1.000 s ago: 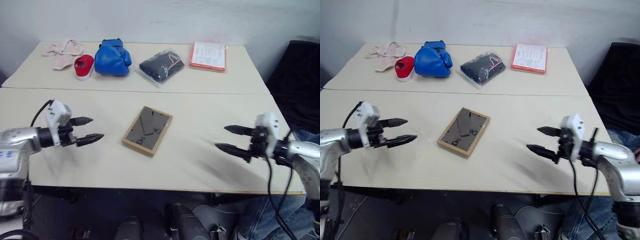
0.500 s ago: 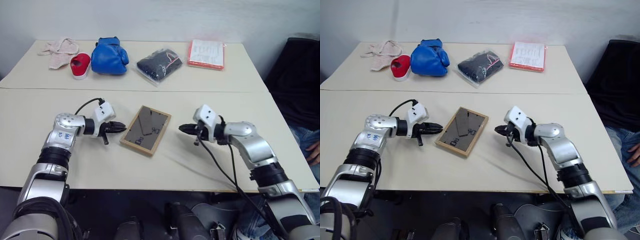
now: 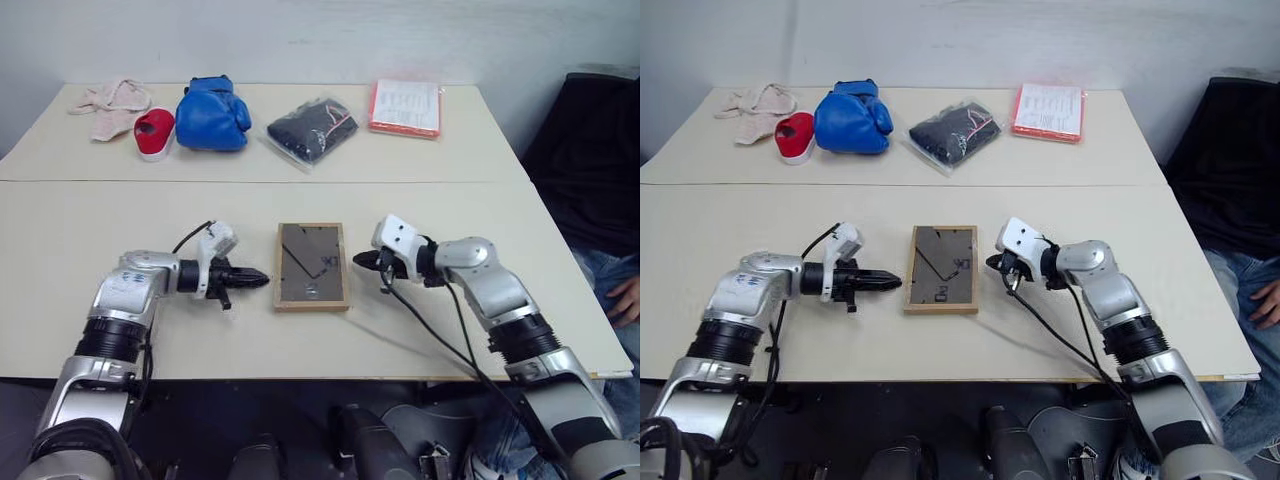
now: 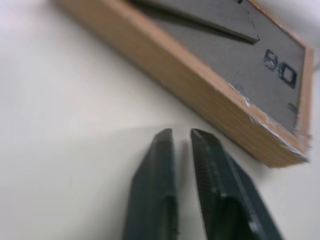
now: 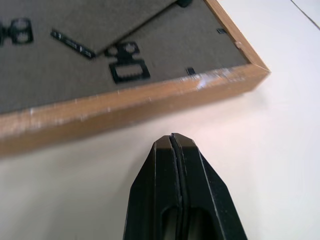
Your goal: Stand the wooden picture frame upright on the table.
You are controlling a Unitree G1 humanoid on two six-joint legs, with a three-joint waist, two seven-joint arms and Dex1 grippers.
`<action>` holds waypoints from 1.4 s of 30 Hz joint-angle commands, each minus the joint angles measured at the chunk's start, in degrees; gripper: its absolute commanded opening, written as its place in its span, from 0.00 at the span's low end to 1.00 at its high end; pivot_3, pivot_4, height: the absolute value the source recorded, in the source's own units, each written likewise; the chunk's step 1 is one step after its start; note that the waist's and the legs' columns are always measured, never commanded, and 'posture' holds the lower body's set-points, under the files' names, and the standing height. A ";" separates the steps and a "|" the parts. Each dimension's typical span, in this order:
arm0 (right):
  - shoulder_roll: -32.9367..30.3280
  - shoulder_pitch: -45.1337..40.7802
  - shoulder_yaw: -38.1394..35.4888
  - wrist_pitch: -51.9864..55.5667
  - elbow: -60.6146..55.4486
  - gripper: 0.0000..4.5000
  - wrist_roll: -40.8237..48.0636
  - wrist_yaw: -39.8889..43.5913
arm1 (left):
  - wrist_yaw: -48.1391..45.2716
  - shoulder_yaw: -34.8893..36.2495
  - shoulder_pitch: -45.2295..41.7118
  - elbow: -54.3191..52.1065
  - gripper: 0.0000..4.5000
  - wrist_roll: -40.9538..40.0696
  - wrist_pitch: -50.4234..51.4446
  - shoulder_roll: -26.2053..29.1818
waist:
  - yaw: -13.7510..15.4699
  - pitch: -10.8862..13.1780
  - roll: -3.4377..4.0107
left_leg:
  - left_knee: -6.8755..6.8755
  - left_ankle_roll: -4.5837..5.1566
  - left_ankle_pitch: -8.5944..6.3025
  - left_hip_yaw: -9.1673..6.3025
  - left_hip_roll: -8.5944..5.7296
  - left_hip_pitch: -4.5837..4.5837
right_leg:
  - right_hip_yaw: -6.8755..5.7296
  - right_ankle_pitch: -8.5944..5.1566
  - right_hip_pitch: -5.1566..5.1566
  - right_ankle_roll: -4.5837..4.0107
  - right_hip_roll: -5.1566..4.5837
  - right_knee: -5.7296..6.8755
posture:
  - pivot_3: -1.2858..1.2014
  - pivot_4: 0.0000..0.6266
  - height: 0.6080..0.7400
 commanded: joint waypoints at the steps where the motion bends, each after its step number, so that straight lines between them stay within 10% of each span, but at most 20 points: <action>1: -1.41 1.04 2.02 -2.86 -4.43 0.00 -1.89 2.21 | 0.10 2.63 -0.65 -2.82 0.41 -6.47 15.26 1.13 | 0.06 0.00 0.00 | 0.00 0.02 -0.01 -0.01 0.00 0.02 | 0.00 0.00 0.03 0.00 0.00 -0.01 | 0.52 0.24 1.00; 9: 0.65 0.86 4.55 -5.36 -4.48 0.00 -6.12 0.49 | 5.68 1.59 -2.44 -2.57 0.99 -9.81 25.32 -2.20 | 0.33 -0.01 0.00 | 0.07 -0.03 0.00 -0.05 -0.03 0.07 | -0.01 0.00 0.09 0.00 -0.01 -0.04 | 0.52 0.24 1.00; 21: 3.12 1.07 5.44 -6.50 -3.76 0.00 -8.89 -0.78 | 13.19 -0.27 -6.94 4.17 1.00 -9.15 24.98 -14.64 | 1.96 -0.23 0.23 | 0.27 0.03 -0.04 -0.11 -0.11 0.28 | -0.04 0.00 0.41 0.00 -0.10 -0.09 | 0.52 0.24 1.00; 32: 1.06 4.75 0.73 -1.30 -10.20 0.00 -4.37 0.42 | 12.06 4.86 -9.27 1.65 0.35 -13.94 27.57 -11.44 | 1.53 -0.21 0.21 | 0.29 -0.02 -0.06 -0.12 -0.08 0.15 | -0.06 0.00 0.25 0.00 -0.09 -0.02 | 0.52 0.24 1.00; 42: 0.89 0.36 -13.35 30.67 -22.77 0.68 19.96 2.74 | 12.21 7.18 -6.34 -11.25 0.25 -20.62 30.66 -8.95 | 0.42 -0.16 0.24 | 0.29 -0.12 -0.03 -0.14 -0.05 0.10 | -0.05 -0.01 0.15 0.00 -0.08 0.08 | 0.52 0.24 1.00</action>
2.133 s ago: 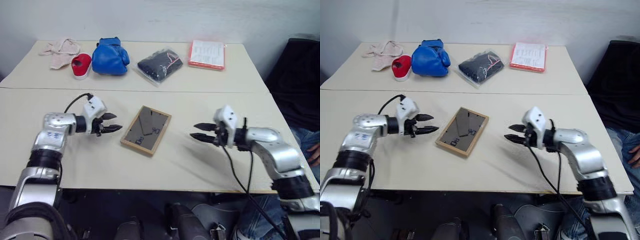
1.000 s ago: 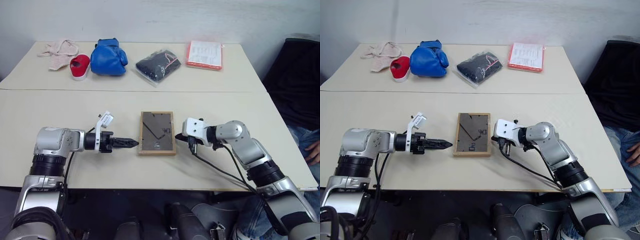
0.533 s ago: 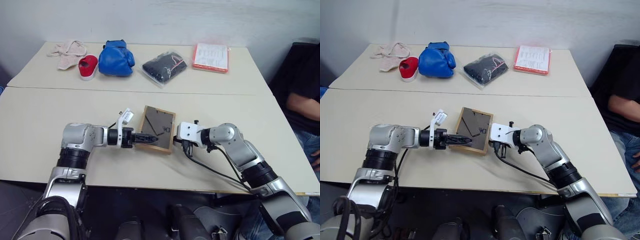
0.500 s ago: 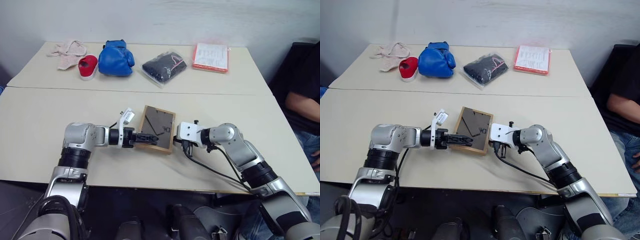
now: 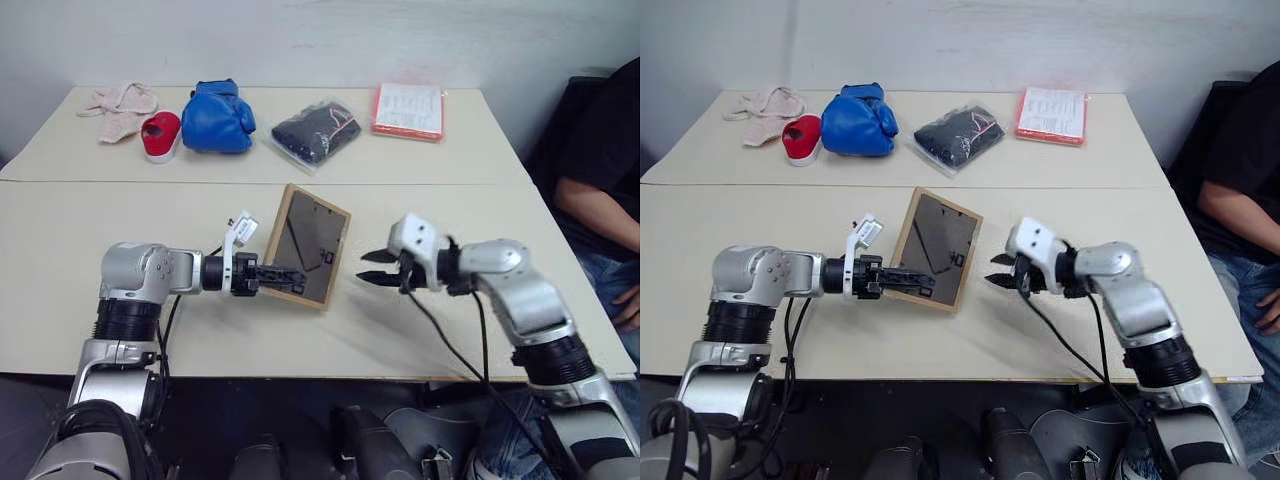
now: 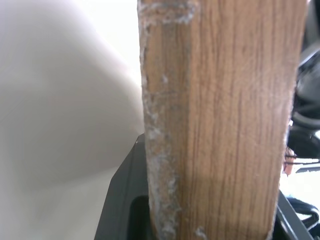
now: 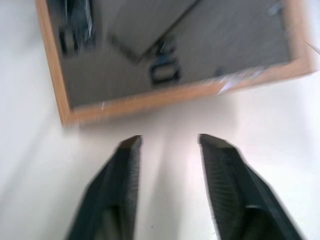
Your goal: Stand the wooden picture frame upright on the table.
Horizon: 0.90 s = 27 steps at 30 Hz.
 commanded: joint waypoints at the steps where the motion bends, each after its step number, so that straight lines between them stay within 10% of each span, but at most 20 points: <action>1: 2.69 -4.28 -3.84 8.46 -2.96 0.75 8.00 -1.98 | -0.15 2.09 -0.72 -4.25 0.25 -3.00 -0.92 0.13 | -0.09 0.00 0.00 | 0.00 0.00 0.00 0.00 0.00 0.01 | 0.00 0.00 0.00 0.00 0.01 -0.01 | 0.52 0.24 1.00; 5: 7.84 -9.32 -5.33 15.45 -1.49 1.00 13.14 -6.47 | 0.17 1.62 -1.32 -4.93 0.25 -3.36 -2.41 -0.42 | -0.12 0.00 0.00 | -0.01 -0.01 0.01 0.00 0.00 -0.02 | 0.00 0.00 -0.04 -0.01 0.01 -0.01 | 0.52 0.24 1.00; 27: 5.41 -9.03 -0.76 11.30 -0.07 1.00 14.46 -7.52 | -2.81 1.62 -2.10 -6.42 0.25 -7.30 -4.68 4.02 | -0.33 0.01 0.01 | -0.03 0.04 -0.02 -0.04 0.01 -0.29 | -0.04 0.00 -0.21 -0.01 0.01 -0.14 | 0.52 0.24 1.00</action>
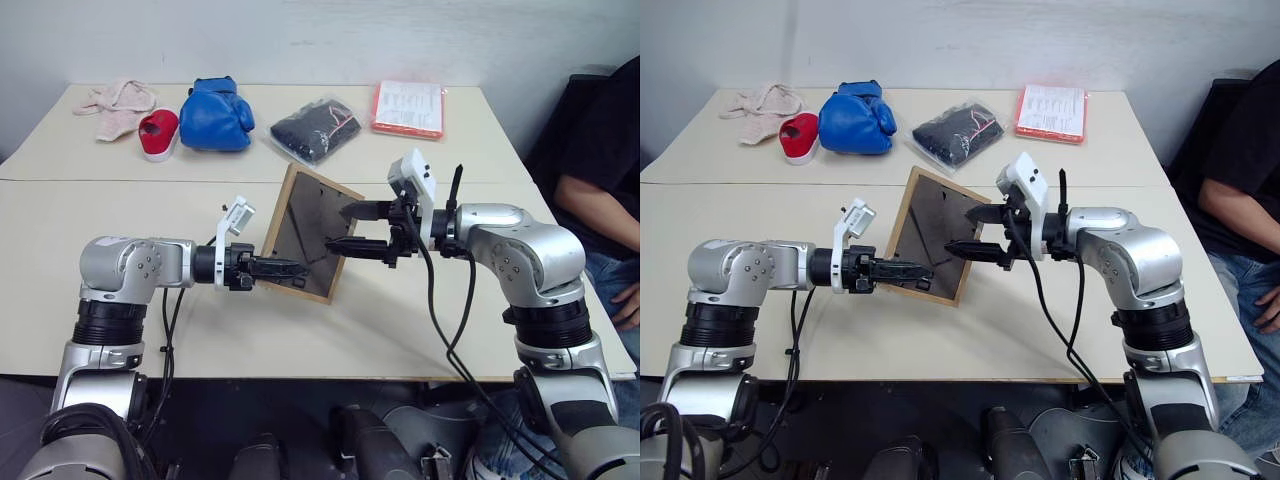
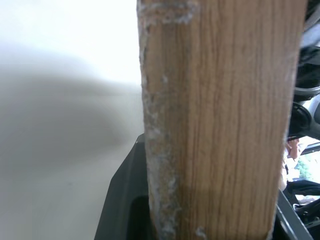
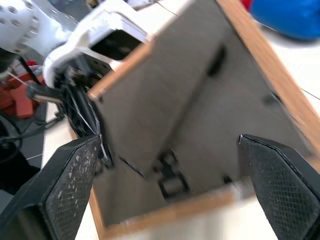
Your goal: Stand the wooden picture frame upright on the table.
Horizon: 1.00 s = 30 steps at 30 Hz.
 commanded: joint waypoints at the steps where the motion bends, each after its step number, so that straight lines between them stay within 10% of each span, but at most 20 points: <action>1: 2.18 0.46 2.04 -1.86 -2.38 1.00 0.74 -0.28 | -1.36 1.44 -1.79 -1.92 0.25 -2.47 -1.48 -0.13 | -0.03 0.00 0.00 | 0.00 0.00 0.00 0.00 0.00 0.00 | 0.00 0.00 0.00 0.00 0.01 0.01 | 0.52 0.24 1.00; 9: 5.03 0.66 0.85 1.43 -7.56 1.00 5.76 -1.81 | -1.55 -0.19 -2.30 0.47 0.25 -1.16 -3.30 -0.36 | 0.21 0.00 0.00 | 0.04 0.01 0.00 -0.04 0.00 -0.07 | -0.03 0.00 -0.02 0.00 -0.01 0.00 | 0.52 0.24 1.00; 19: -10.56 7.85 -4.44 -4.49 -11.35 1.00 5.14 3.56 | -1.99 -0.01 -2.85 1.71 0.25 -1.42 -3.61 0.66 | 0.48 0.02 -0.02 | 0.05 0.09 -0.05 -0.10 -0.01 -0.19 | -0.08 0.00 -0.03 0.01 -0.03 -0.13 | 0.52 0.24 1.00; 23: -15.33 12.44 5.58 -44.58 -2.54 1.00 -21.94 -0.98 | -2.16 -0.09 -3.37 1.79 0.25 -1.81 -3.22 0.60 | 0.09 0.03 -0.04 | 0.04 0.08 -0.05 -0.07 0.00 -0.14 | -0.05 0.00 -0.03 0.02 0.06 -0.10 | 0.52 0.24 1.00; 27: -16.05 8.70 14.09 -89.31 14.41 1.00 -51.68 -21.90 | -2.14 0.24 -3.66 1.08 0.25 -2.75 -1.95 0.24 | -0.17 0.08 -0.09 | 0.02 0.04 -0.04 0.01 -0.05 -0.11 | 0.07 0.01 -0.02 0.07 0.08 -0.12 | 0.52 0.24 1.00; 30: -14.36 2.55 17.75 -101.48 23.26 1.00 -69.60 -40.75 | -2.31 0.32 -3.60 0.11 0.25 -3.66 -0.63 0.21 | -0.62 0.16 -0.09 | 0.00 0.00 -0.01 0.14 -0.04 -0.18 | 0.17 0.01 -0.17 0.06 0.08 -0.05 | 0.52 0.24 1.00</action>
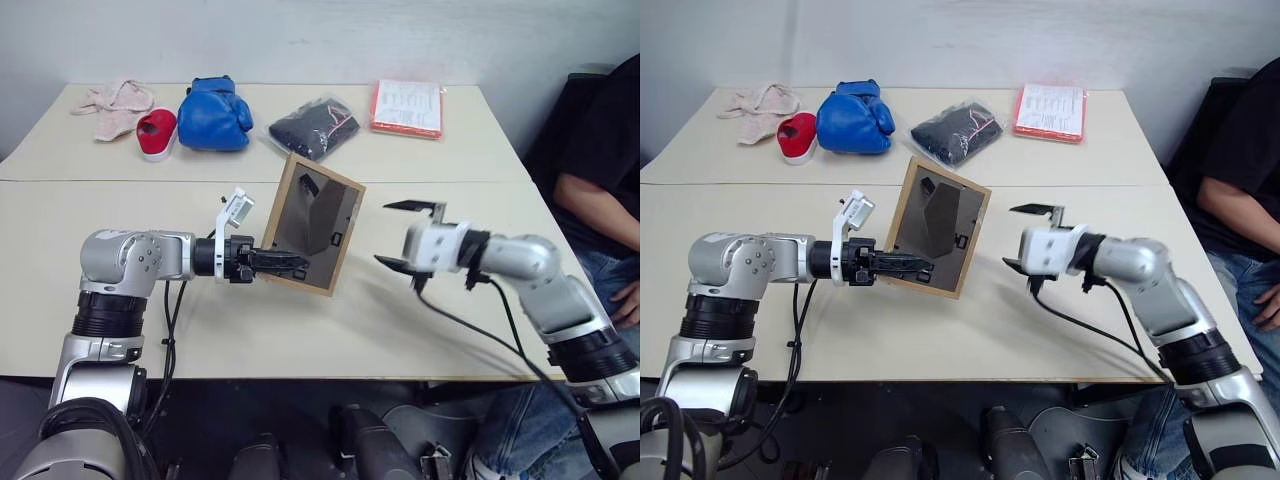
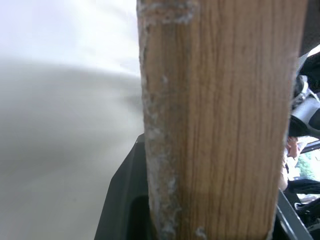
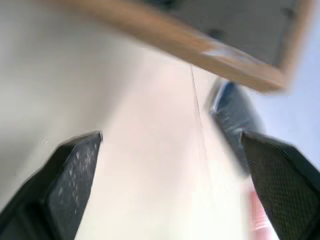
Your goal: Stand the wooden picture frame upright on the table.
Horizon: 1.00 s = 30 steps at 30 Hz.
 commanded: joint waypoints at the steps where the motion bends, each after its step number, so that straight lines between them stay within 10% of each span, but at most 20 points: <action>1: 1.42 -7.55 2.37 -14.22 7.25 1.00 -19.98 -22.44 | -1.42 1.34 -1.32 -2.65 0.25 -3.19 1.14 0.07 | -0.36 0.00 -0.01 | 0.04 -0.02 0.01 0.00 0.02 -0.05 | 0.01 0.00 -0.06 0.00 0.00 0.04 | 0.52 0.24 1.00; 9: 6.75 -17.67 6.70 -14.98 18.60 0.92 -38.03 -52.24 | -1.17 1.22 -1.15 -3.78 0.25 -4.31 3.17 0.62 | -1.15 0.00 -0.01 | 0.10 -0.13 0.08 0.00 0.04 -0.04 | -0.01 -0.03 -0.10 -0.07 0.00 0.17 | 0.52 0.24 1.00; 30: 5.78 -24.35 12.66 -14.97 23.89 0.92 -45.31 -63.76 | -2.61 0.71 -2.21 -4.14 0.25 -5.41 3.94 2.51 | -1.80 0.00 0.00 | -0.06 -0.22 0.14 0.02 0.03 0.24 | 0.03 -0.05 0.08 -0.10 0.04 0.21 | 0.52 0.24 1.00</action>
